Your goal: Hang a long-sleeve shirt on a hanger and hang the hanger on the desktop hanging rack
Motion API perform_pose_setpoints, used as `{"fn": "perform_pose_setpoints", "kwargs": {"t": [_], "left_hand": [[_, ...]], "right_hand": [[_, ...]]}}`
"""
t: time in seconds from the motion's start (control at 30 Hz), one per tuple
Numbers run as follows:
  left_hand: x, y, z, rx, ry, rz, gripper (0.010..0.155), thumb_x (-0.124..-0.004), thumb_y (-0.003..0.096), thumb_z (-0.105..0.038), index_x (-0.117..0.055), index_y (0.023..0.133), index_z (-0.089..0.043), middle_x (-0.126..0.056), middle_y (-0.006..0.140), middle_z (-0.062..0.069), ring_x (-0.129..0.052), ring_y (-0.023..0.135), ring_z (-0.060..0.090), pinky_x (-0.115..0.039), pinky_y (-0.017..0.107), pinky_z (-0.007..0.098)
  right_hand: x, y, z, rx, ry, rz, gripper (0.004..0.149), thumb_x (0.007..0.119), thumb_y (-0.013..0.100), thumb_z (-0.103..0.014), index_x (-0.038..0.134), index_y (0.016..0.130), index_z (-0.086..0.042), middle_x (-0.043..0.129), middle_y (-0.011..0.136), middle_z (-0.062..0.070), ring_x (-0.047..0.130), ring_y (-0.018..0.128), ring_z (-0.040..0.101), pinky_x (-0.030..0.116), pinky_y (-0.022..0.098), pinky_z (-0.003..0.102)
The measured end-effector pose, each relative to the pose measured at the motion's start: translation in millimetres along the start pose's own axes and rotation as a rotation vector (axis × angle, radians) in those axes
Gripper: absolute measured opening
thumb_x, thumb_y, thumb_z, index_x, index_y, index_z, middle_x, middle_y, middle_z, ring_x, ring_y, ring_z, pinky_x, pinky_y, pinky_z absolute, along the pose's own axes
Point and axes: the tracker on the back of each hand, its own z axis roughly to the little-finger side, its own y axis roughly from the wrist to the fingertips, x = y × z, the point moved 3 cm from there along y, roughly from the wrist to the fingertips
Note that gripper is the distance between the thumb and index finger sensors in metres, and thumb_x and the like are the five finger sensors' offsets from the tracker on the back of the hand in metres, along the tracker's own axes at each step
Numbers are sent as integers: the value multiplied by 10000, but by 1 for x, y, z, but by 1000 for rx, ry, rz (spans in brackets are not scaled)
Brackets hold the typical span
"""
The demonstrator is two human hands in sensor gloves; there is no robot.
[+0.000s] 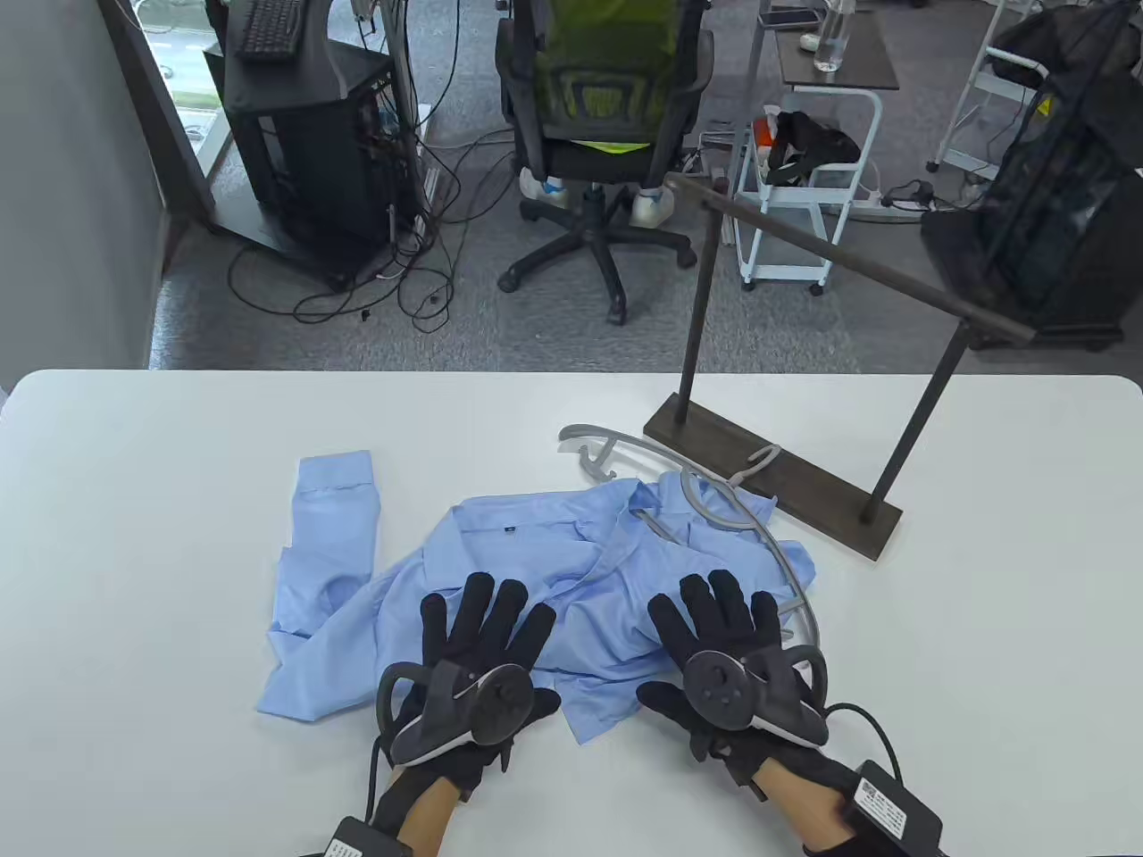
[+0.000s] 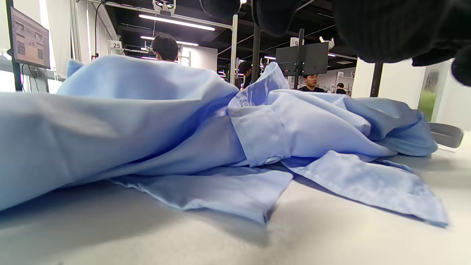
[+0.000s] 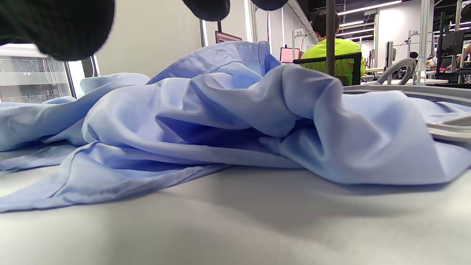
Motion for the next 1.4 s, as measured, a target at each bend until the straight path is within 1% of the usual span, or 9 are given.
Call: {"fn": "perform_pose_setpoints", "kwargs": {"t": [0.53,0.73,0.77,0.93,1.0,1.13,1.2,1.33,1.4], "left_hand": [[-3,1,0,-3,-5,-2,886,-741,358,-671,-469,1129,-330,-320,1222,56,-249,1155,401,-198,712,710],[-4,1,-1,-6,-18,9,882,-746,360,-664,-482,1128,-321,-348,1218,76,-270,1154,403,-230,718,709],[-4,1,-1,-6,-20,10,879,-745,359,-664,-484,1126,-322,-350,1218,61,-273,1154,400,-234,720,707],[-4,1,-1,-8,-19,9,876,-748,361,-660,-491,1125,-318,-363,1216,75,-282,1153,402,-244,721,706],[-4,2,-1,-8,-18,7,873,-747,363,-659,-494,1125,-316,-369,1216,75,-286,1153,402,-248,722,706],[-5,2,-1,-9,-23,8,869,-748,365,-656,-501,1124,-313,-380,1215,76,-294,1153,402,-257,724,705],[-5,3,-2,-8,-27,10,866,-748,365,-655,-505,1123,-312,-385,1214,77,-297,1153,402,-260,724,705],[-3,3,-2,-9,-32,2,864,-749,365,-652,-509,1122,-309,-392,1213,78,-302,1153,402,-264,725,705],[-1,2,-1,-7,-35,-6,862,-750,366,-650,-513,1120,-309,-402,1212,78,-309,1153,402,-269,724,705]], "right_hand": [[0,0,0,8,-13,3,872,783,365,-692,528,1092,-283,377,1116,176,363,1042,499,341,684,772],[0,0,0,11,-17,-2,868,784,367,-688,534,1091,-281,389,1114,178,372,1039,499,341,688,764],[0,0,0,11,-19,-2,866,785,367,-687,535,1091,-281,393,1114,178,375,1039,497,344,689,762],[-5,0,1,21,-22,10,840,789,384,-668,544,1088,-280,410,1111,180,388,1037,498,351,690,757],[-7,0,3,35,-24,-14,835,797,386,-655,544,1090,-282,409,1113,178,375,1040,499,343,693,756],[-22,0,13,77,-19,-14,797,817,399,-609,560,1084,-292,432,1114,168,399,1040,494,355,699,750],[-37,-1,25,118,4,21,768,833,407,-571,582,1077,-292,463,1108,170,419,1040,490,370,702,746],[-63,-3,52,224,35,109,666,873,419,-471,694,1029,-271,636,1037,178,550,1004,486,459,693,721],[-74,-3,66,288,41,127,592,889,425,-422,764,983,-270,698,995,178,633,963,485,528,675,694]]}}
